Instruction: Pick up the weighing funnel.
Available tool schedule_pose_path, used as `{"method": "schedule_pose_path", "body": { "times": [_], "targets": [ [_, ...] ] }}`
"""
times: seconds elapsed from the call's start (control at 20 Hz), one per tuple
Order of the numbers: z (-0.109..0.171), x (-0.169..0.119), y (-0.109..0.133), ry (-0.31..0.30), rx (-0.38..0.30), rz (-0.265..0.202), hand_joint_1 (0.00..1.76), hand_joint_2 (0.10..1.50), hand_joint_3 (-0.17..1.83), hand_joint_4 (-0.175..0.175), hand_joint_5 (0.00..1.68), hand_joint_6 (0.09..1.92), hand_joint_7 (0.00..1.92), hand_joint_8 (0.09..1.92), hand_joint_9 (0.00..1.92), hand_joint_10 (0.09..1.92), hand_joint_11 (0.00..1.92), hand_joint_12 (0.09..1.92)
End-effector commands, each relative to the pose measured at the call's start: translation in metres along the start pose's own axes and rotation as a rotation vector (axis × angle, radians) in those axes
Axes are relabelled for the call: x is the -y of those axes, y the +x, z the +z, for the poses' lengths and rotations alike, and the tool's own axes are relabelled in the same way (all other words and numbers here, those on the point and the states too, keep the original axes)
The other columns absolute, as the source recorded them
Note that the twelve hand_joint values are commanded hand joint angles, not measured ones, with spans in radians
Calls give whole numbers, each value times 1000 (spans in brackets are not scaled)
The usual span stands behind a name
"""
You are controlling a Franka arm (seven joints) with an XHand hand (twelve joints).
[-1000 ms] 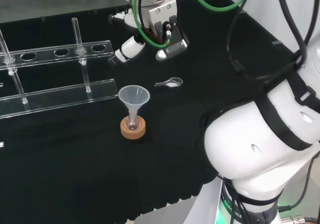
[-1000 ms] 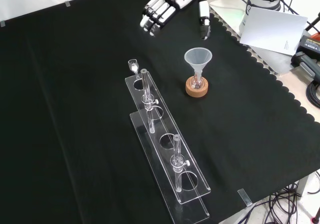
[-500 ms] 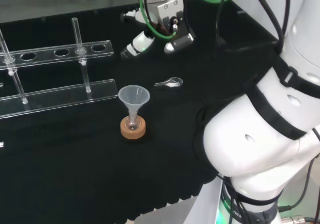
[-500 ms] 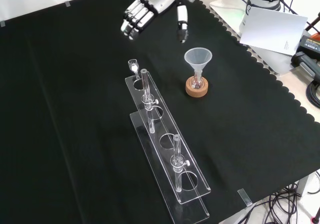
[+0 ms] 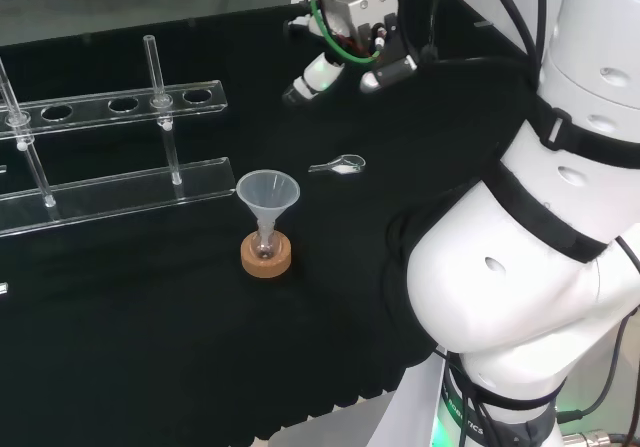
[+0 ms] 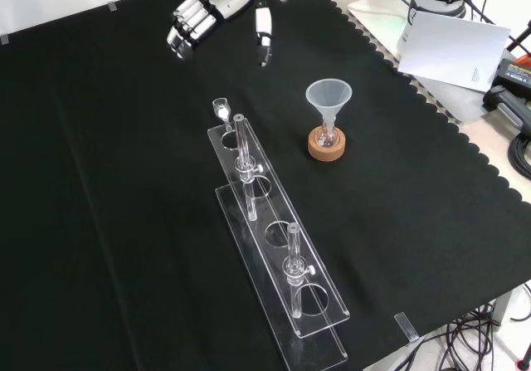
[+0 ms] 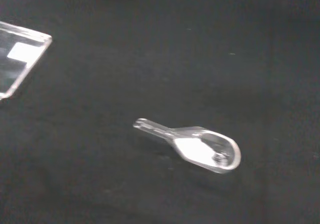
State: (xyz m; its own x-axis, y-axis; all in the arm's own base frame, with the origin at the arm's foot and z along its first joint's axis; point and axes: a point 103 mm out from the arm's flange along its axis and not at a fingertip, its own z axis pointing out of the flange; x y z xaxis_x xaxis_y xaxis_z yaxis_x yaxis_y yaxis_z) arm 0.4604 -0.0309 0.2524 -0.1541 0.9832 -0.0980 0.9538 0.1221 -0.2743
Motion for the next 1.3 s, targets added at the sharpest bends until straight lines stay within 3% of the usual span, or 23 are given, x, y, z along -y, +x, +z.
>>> {"method": "schedule_pose_path", "body": {
  "times": [0.05, 0.3, 0.5, 0.55, 0.7, 0.8, 0.9, 1.05, 1.2, 1.3],
  "targets": [
    [39, -34, -57, 131, 39, 12, 475, 638, 0, 58, 0, 87, 0, 87, 0, 87, 0, 136],
    [60, -35, -61, 81, 15, 20, 468, 633, -2, 77, 0, 87, 0, 87, 0, 87, 0, 87],
    [75, -34, -59, 1, -16, 23, 541, 645, 3, 60, 0, 87, 0, 87, 0, 87, 30, 87],
    [79, -34, -59, -10, -27, 27, 560, 652, 3, 54, 0, 87, 2, 87, 0, 87, 23, 164],
    [92, -35, -59, -42, -41, 35, 613, 667, 2, 44, 0, 87, 57, 87, 45, 87, 3, 737],
    [98, -36, -58, -91, -45, 39, 635, 673, 4, 43, 3, 87, 128, 87, 129, 87, 0, 988],
    [103, -37, -55, -139, -52, 40, 668, 683, 8, 51, 93, 87, 255, 147, 241, 233, 0, 1232],
    [105, -37, -51, -170, -64, 56, 709, 696, 14, 61, 298, 87, 386, 295, 293, 528, 0, 1448],
    [103, -33, -45, -178, -78, 96, 738, 707, 20, 63, 407, 87, 470, 363, 353, 614, 7, 1509],
    [104, -35, -36, -140, -60, 101, 749, 712, 24, 63, 472, 87, 504, 386, 387, 621, 20, 1510]
  ]
}}
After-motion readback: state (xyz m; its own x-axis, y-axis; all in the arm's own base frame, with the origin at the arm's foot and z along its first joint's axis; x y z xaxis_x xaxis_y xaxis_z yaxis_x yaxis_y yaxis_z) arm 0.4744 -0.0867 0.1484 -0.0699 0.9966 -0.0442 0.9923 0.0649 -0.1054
